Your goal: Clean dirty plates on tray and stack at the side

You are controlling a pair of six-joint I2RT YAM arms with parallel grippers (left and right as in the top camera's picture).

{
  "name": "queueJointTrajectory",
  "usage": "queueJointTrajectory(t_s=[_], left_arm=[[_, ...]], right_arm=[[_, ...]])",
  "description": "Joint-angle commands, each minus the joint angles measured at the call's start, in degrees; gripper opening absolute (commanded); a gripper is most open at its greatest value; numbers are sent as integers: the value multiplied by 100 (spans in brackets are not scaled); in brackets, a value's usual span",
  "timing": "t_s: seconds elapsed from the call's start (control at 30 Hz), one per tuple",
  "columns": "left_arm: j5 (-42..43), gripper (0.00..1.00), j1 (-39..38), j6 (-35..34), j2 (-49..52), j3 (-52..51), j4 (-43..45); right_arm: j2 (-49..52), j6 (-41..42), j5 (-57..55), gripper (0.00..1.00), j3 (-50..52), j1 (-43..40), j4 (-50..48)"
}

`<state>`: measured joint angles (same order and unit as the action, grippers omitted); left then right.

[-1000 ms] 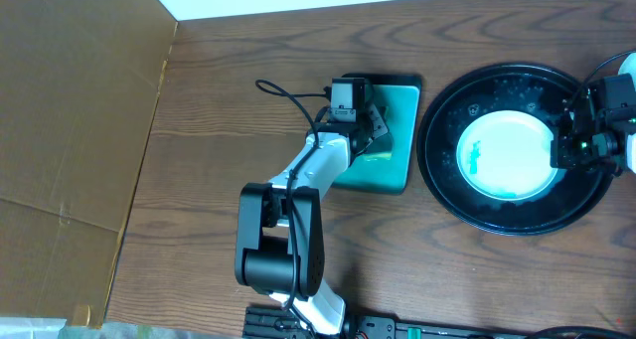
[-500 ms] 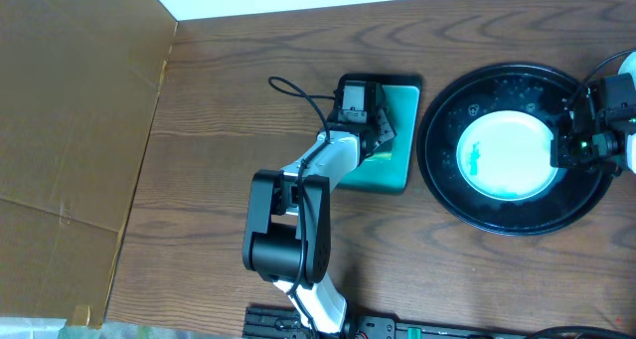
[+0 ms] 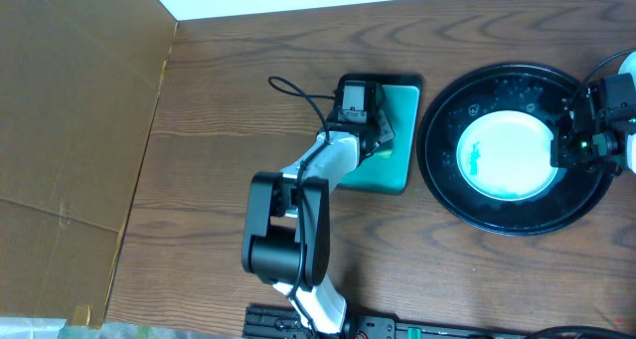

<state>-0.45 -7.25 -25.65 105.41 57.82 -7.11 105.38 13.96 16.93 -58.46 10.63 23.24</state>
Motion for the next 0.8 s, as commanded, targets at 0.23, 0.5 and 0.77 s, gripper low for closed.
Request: queueJointTrajectory(t_s=[0.23,0.5,0.77], left_arm=[[-175,7,13,13,-1250,-17,-149],[640,7,2,398,-1545,-11,-203],[1038,7,-879,-275,-1832,-13,-199]], right_arm=[[-11,-269,-37,1,-61,66,-7],[9,-671,-39,1,-59,70,-136],[9,-61,7,1,-59,72,-411]])
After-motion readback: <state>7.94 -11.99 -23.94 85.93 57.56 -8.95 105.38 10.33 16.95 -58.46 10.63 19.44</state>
